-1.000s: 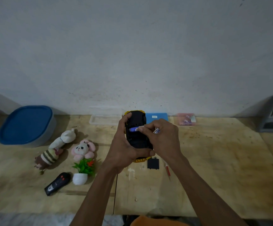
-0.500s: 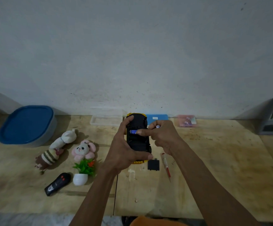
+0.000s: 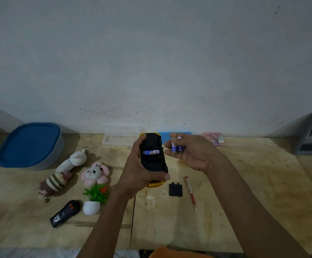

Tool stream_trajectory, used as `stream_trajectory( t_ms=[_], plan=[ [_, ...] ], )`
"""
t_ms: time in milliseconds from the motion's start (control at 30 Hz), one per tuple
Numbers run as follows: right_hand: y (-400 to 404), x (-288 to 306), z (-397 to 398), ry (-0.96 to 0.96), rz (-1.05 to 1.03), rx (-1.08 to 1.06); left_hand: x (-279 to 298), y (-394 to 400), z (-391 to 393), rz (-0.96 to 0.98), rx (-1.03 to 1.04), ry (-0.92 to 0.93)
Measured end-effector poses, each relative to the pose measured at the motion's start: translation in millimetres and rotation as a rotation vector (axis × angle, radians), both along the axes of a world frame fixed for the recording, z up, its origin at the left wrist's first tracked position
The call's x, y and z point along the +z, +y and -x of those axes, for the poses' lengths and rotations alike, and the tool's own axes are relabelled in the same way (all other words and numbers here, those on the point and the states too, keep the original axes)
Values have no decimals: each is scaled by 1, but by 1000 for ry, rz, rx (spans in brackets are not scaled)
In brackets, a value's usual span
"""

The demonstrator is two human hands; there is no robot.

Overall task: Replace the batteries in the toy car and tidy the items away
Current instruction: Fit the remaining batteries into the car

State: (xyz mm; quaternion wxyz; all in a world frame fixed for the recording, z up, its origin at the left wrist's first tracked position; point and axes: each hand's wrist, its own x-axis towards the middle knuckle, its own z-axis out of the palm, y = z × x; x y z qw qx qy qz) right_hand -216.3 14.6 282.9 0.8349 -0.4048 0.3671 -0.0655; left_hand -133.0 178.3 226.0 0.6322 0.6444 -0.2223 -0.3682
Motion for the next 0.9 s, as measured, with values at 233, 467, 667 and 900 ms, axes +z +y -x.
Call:
stream_trajectory(
  t_ms=[233,467,667,900],
  plan=[
    [13,-9,-6,13,-114,-139,-4,-2,-1,4,-3,-11],
    [20,-8,-5,-4,208,0,-2,0,-3,-6,-8,-42],
    [29,-11,-15,60,830,183,1,-1,-2,-11,-22,-52],
    [34,-14,-18,26,930,259,2,1,-2,9,-36,-17]
  ],
)
